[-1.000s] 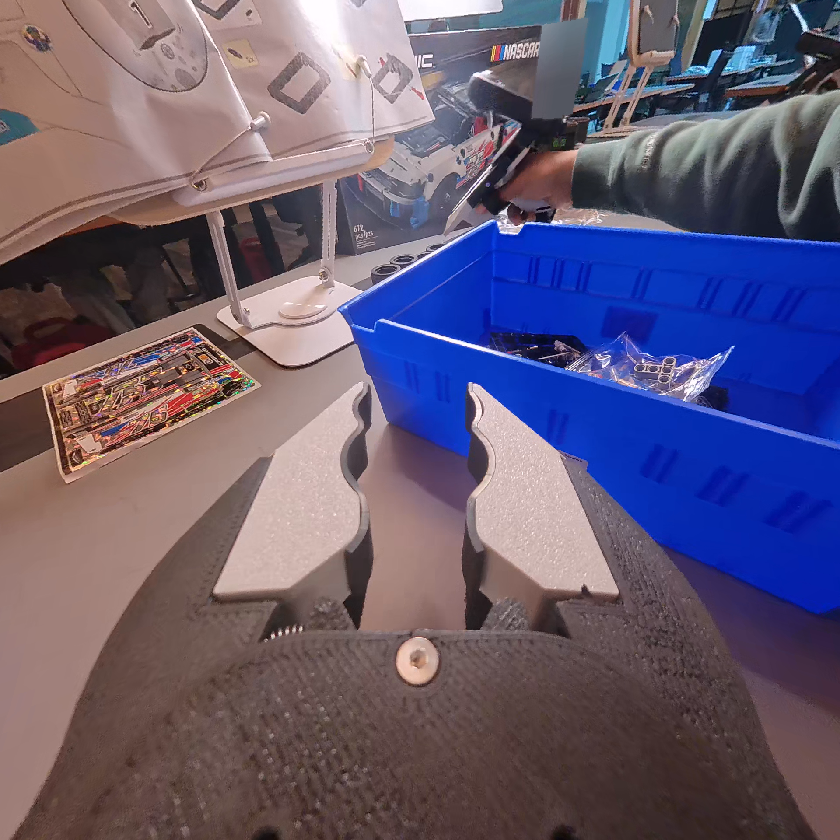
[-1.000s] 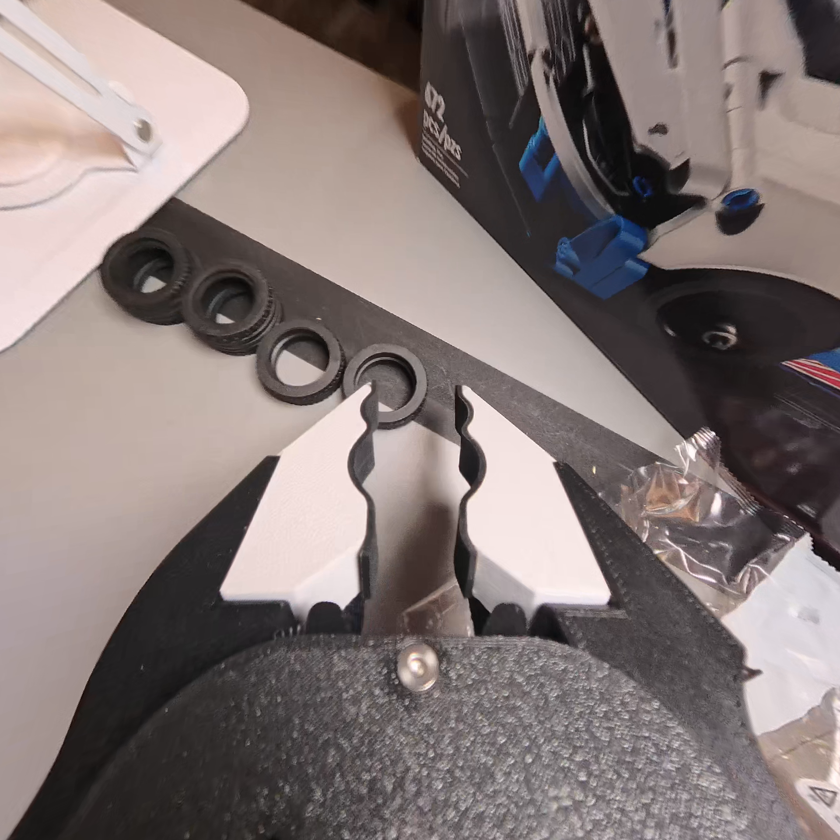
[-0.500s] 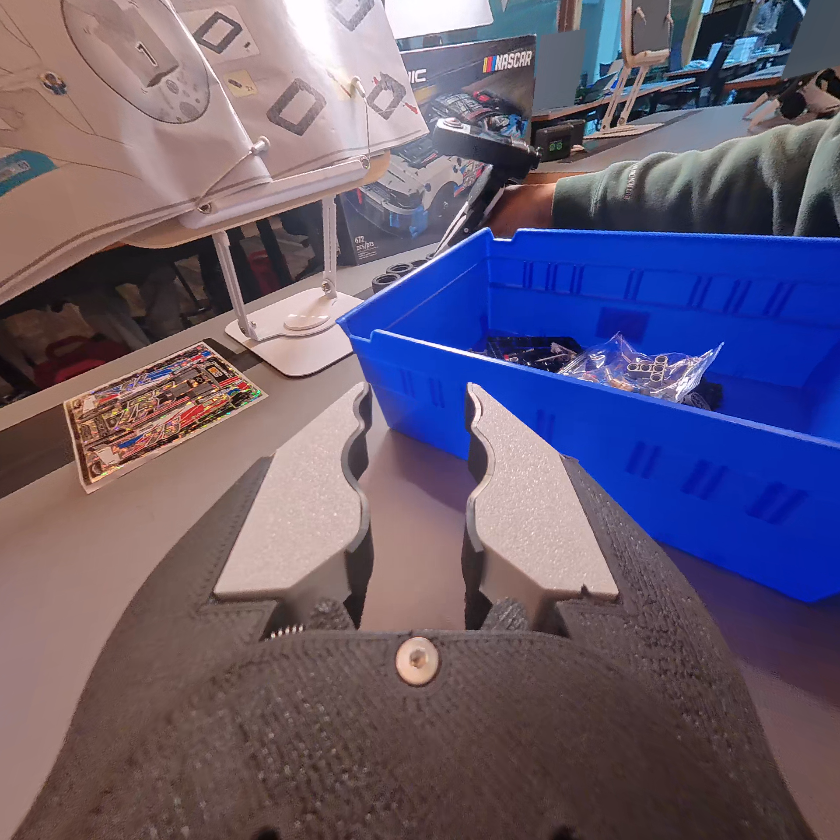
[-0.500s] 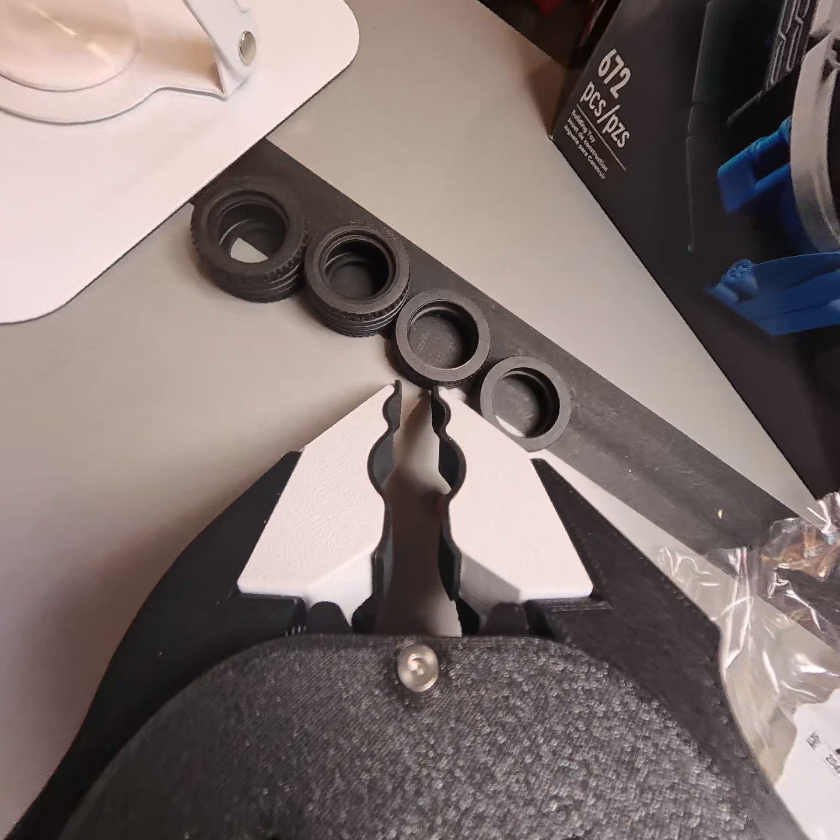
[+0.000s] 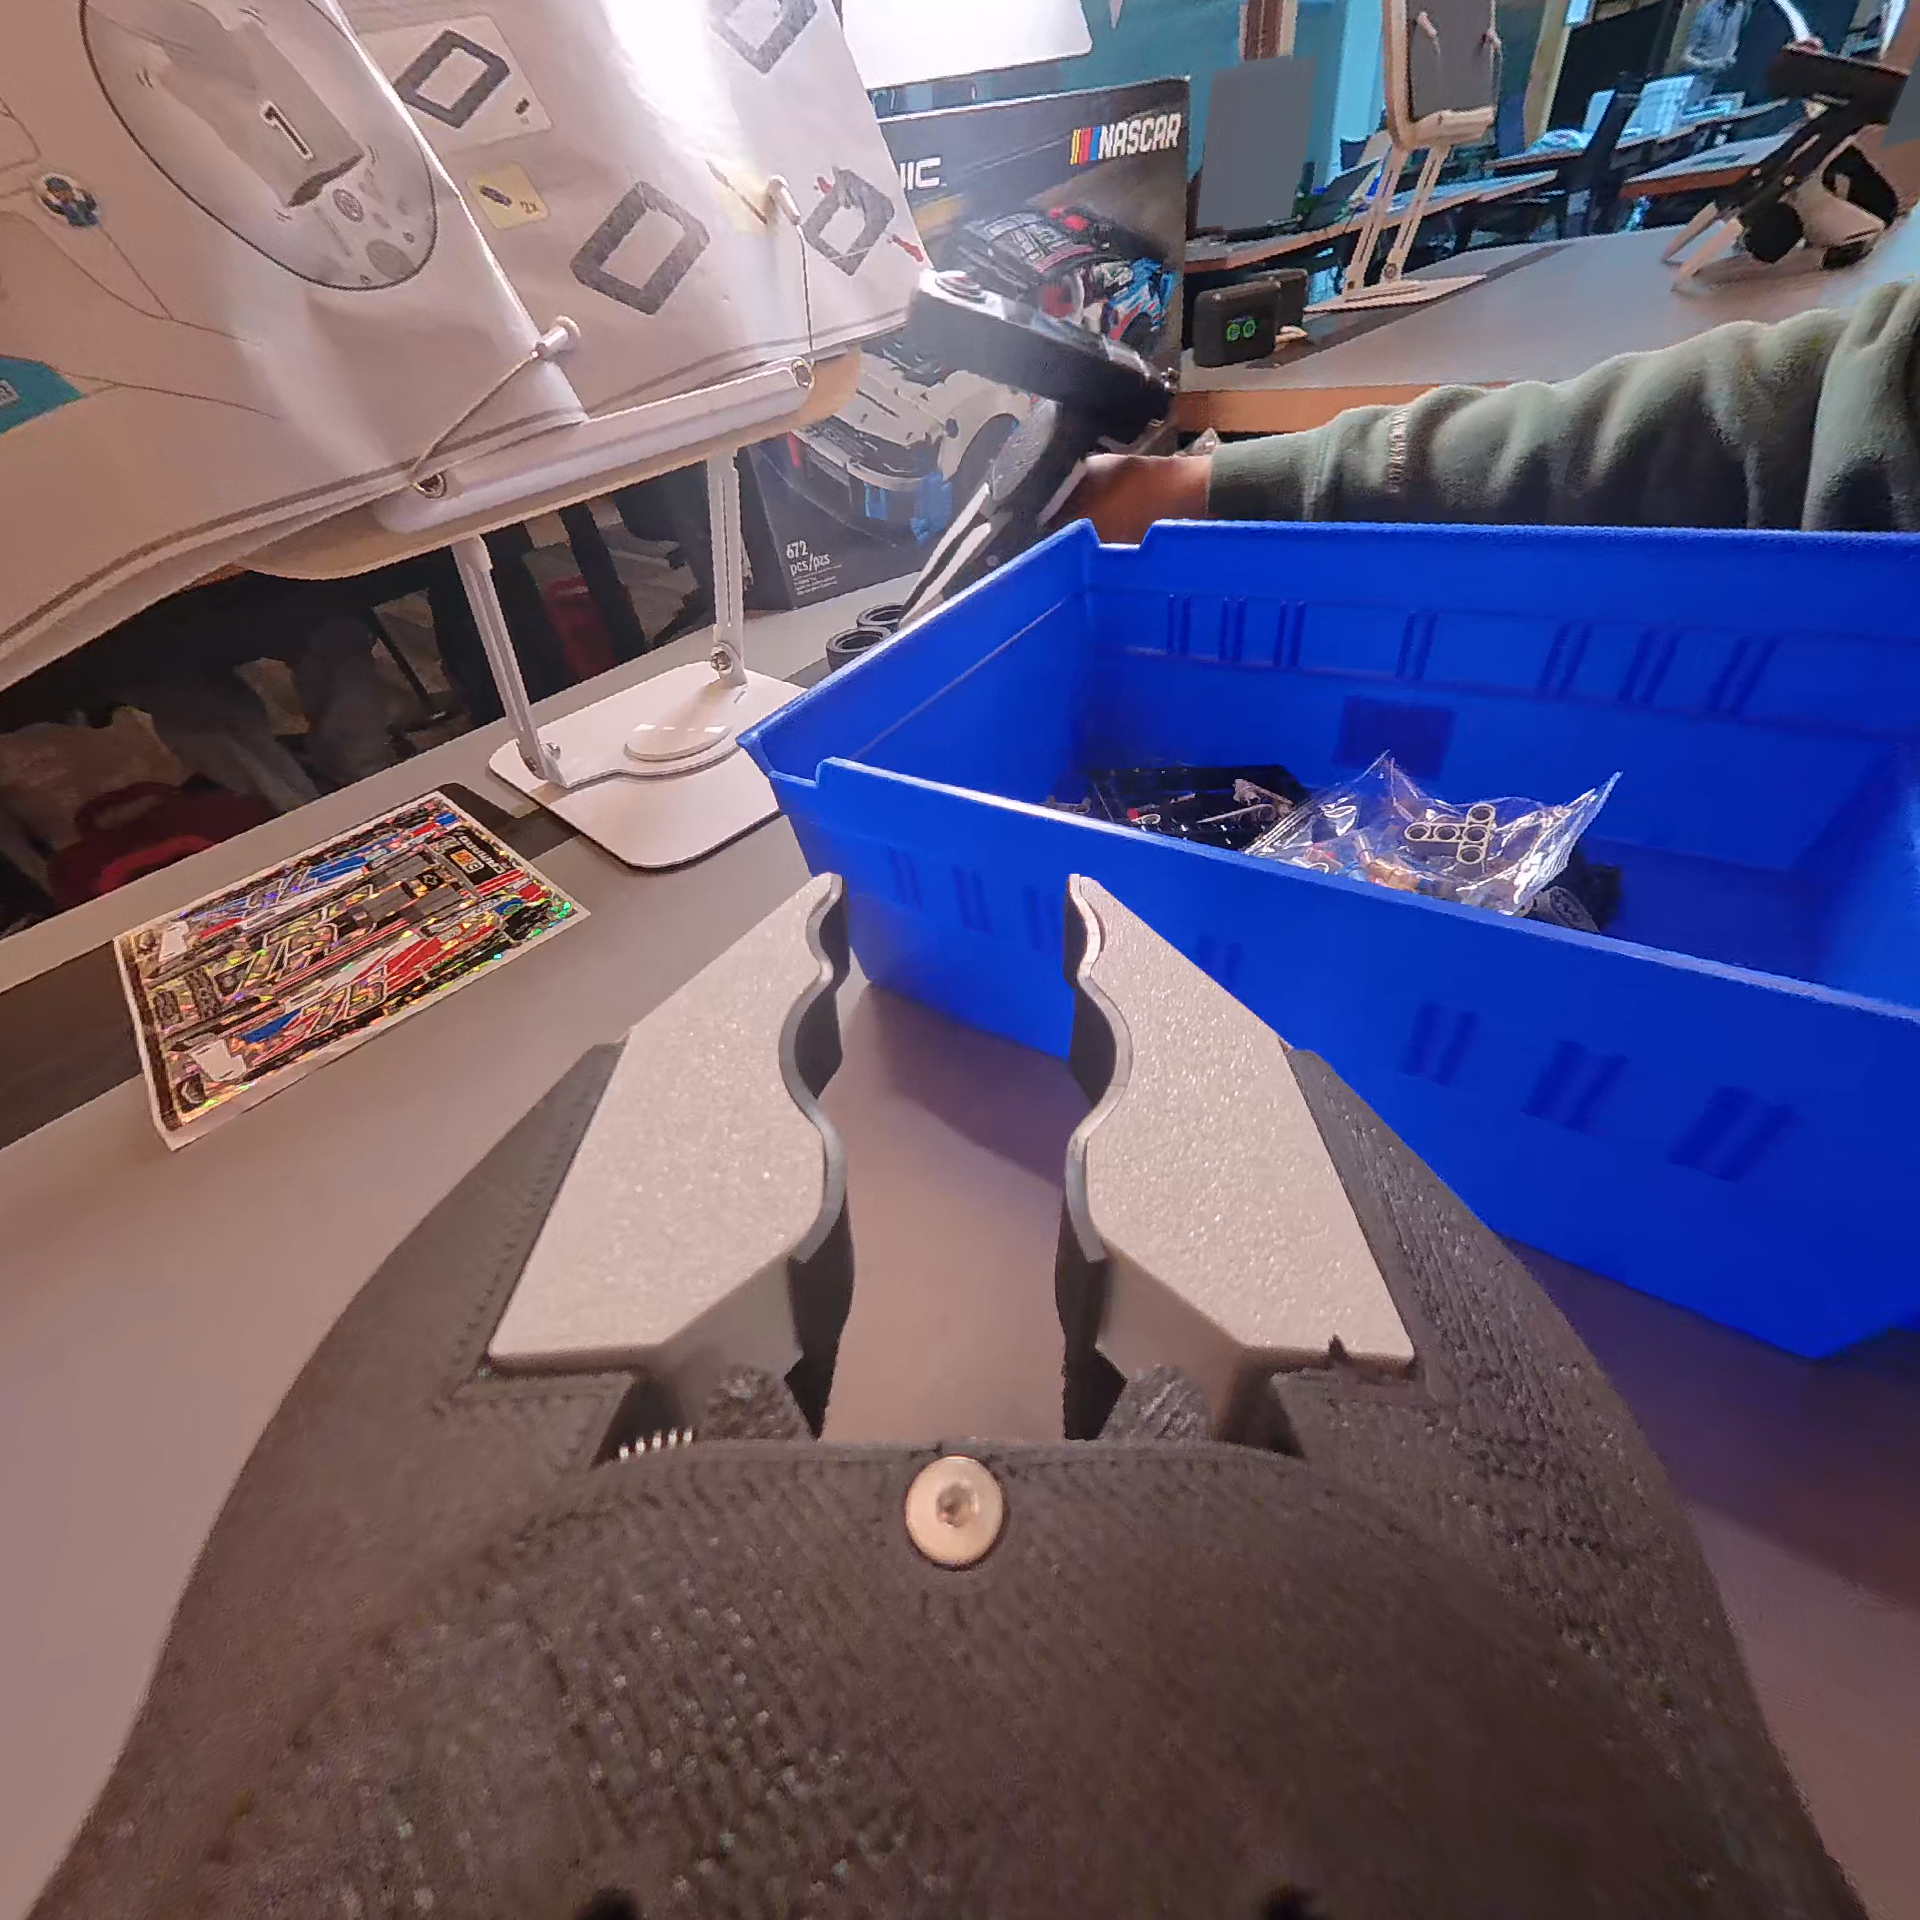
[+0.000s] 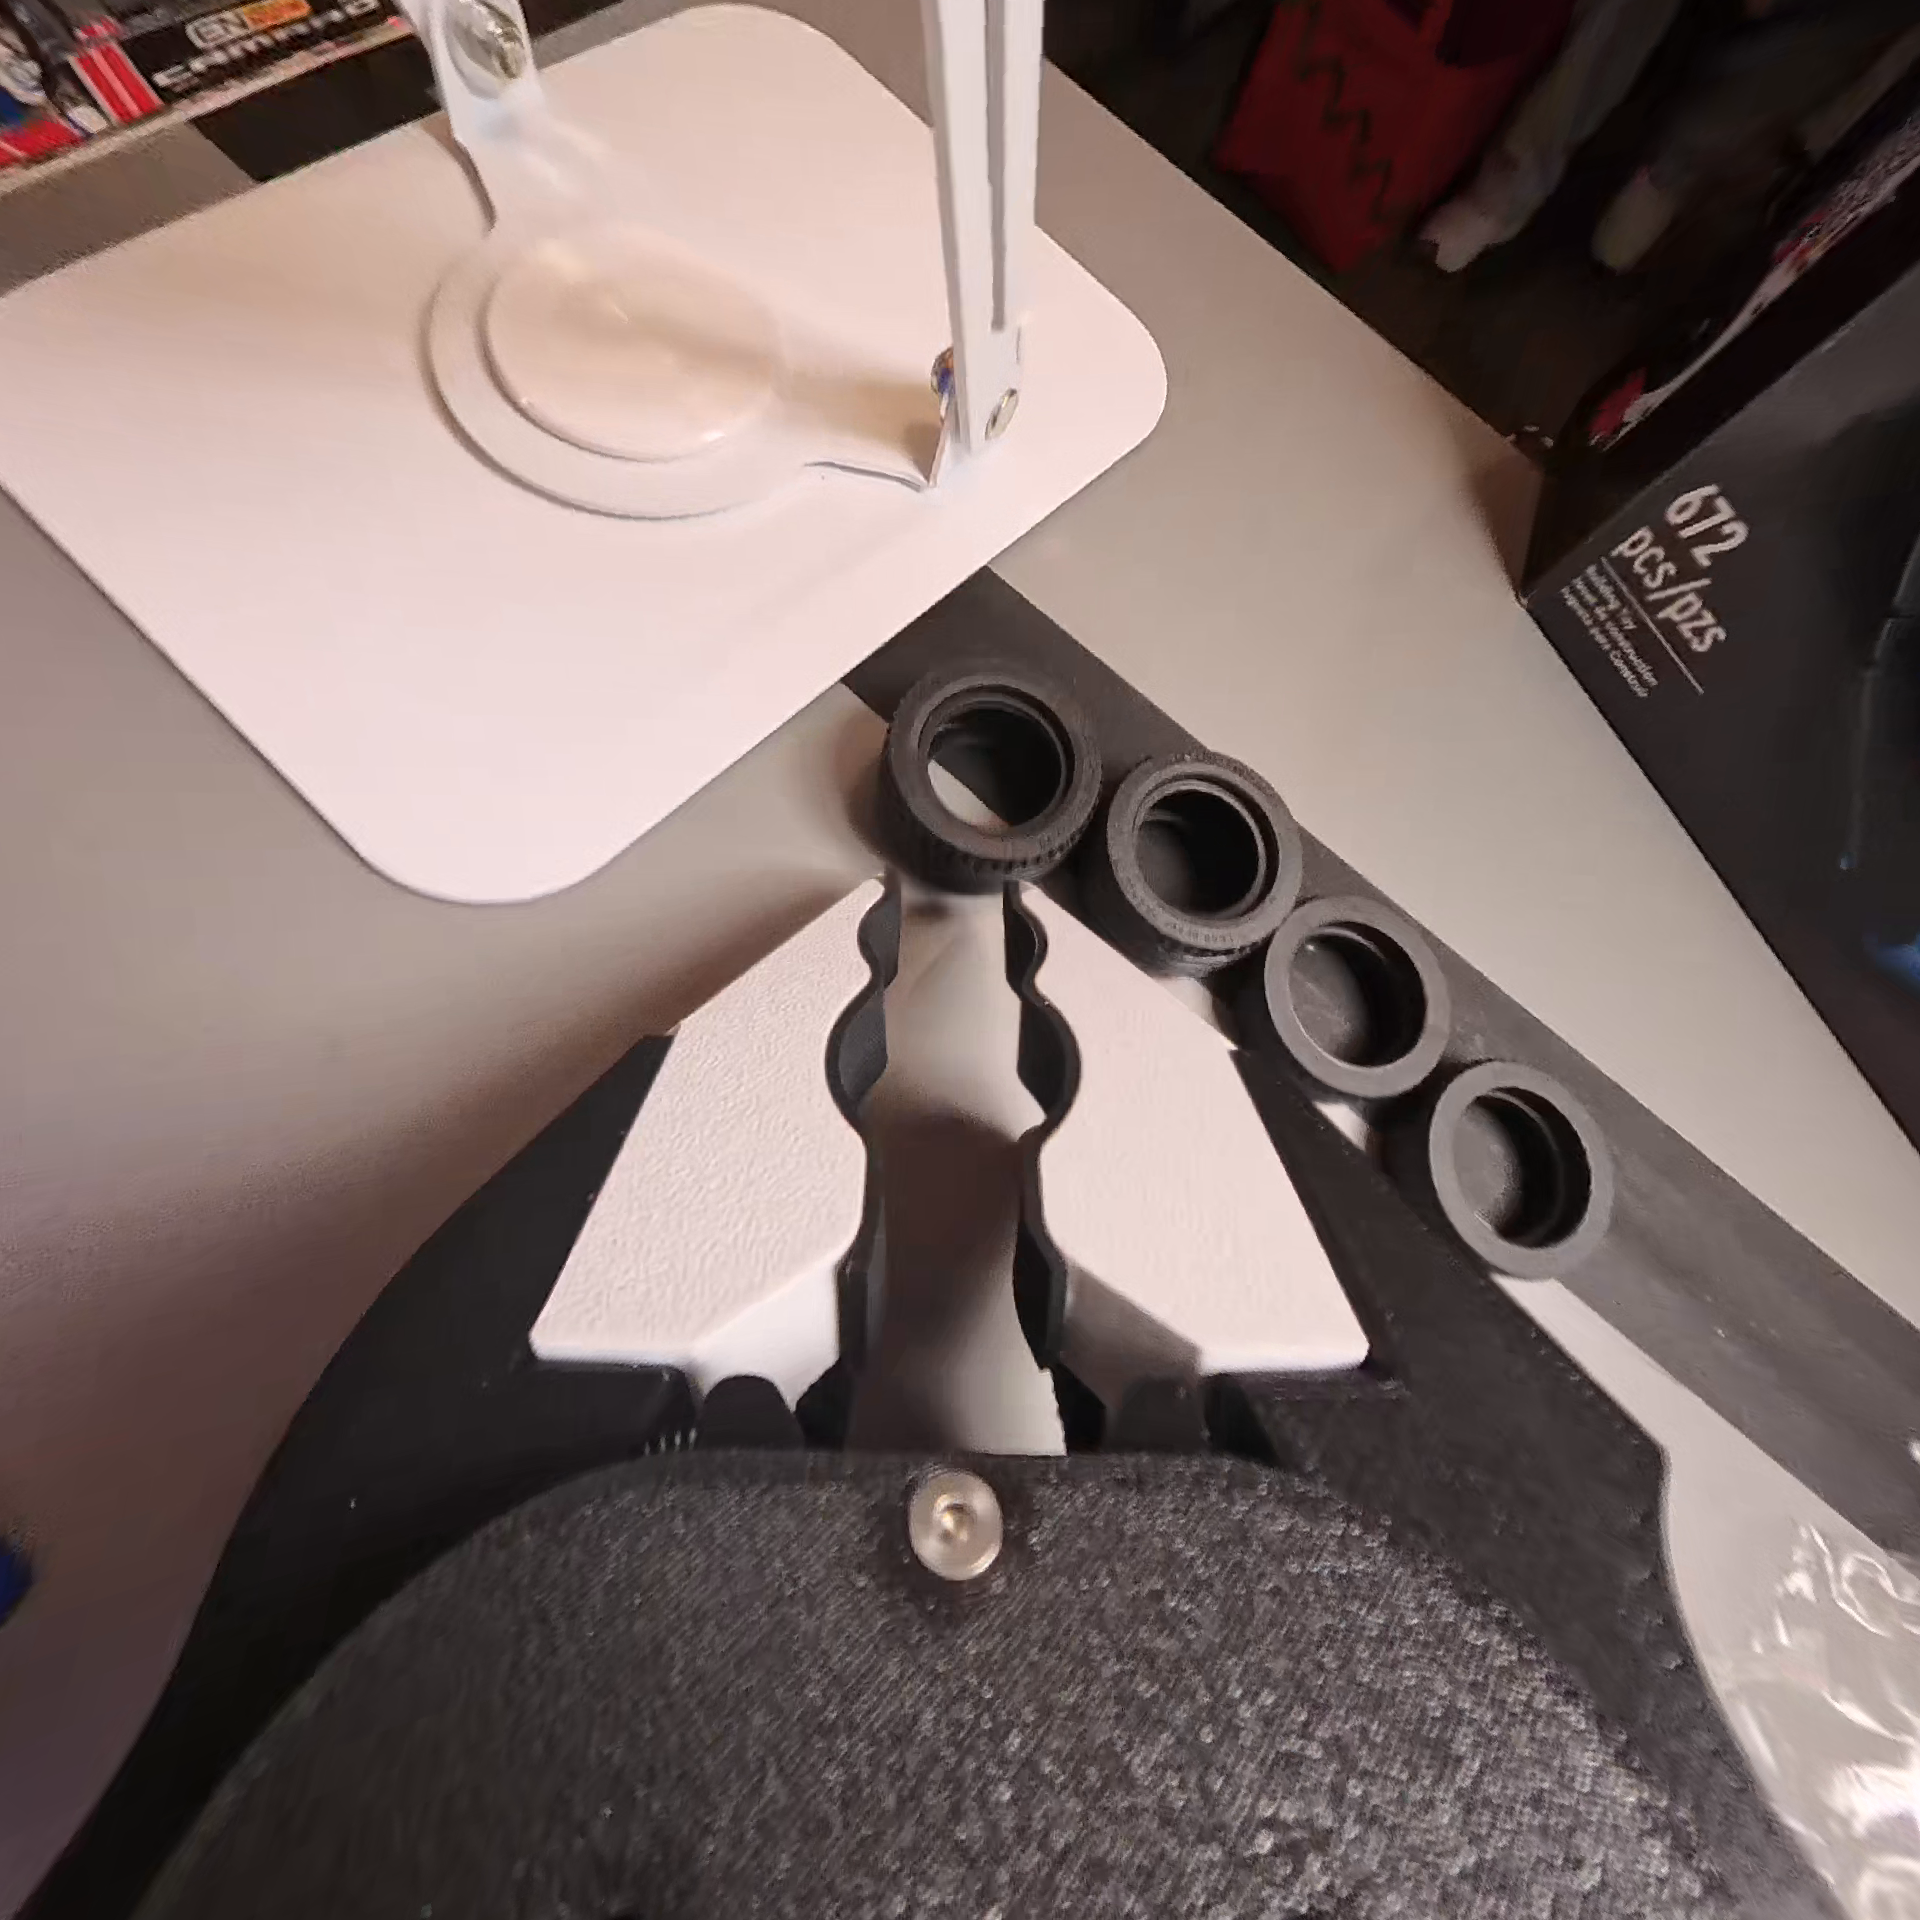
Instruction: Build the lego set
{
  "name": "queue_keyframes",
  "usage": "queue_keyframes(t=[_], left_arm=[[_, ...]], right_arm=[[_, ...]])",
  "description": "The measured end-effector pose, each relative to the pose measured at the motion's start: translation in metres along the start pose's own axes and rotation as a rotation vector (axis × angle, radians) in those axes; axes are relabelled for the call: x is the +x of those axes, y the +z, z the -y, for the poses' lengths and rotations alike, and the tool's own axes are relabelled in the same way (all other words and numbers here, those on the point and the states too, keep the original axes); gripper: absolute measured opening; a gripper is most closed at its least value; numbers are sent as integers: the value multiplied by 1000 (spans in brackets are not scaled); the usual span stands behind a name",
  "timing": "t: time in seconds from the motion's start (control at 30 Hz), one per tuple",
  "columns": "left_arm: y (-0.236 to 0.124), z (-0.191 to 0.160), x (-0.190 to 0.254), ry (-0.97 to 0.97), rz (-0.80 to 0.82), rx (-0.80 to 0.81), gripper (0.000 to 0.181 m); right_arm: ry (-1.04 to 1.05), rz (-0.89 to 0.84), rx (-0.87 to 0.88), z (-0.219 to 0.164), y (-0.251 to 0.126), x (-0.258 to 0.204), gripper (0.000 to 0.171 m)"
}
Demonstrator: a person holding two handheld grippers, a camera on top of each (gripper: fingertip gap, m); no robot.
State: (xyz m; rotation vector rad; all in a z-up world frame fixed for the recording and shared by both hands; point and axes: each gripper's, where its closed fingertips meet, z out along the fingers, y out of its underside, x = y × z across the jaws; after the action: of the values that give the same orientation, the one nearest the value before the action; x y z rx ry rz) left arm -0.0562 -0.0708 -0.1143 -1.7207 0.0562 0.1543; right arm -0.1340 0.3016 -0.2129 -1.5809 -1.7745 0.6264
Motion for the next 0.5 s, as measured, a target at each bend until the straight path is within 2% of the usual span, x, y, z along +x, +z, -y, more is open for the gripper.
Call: queue_keyframes(t=[0.1, 0.3, 0.5], left_arm=[[-2, 0, -3, 4, 19, 0, 39], [-3, 0, -6, -16, 18, 5, 39], [-4, 1, -6, -11, 20, 9, 39]], right_arm=[[74, 16, 13, 10, 11, 0, 17], [79, 33, 59, 13, 13, -3, 17], [83, -26, 122, 5, -25, 13, 19]])
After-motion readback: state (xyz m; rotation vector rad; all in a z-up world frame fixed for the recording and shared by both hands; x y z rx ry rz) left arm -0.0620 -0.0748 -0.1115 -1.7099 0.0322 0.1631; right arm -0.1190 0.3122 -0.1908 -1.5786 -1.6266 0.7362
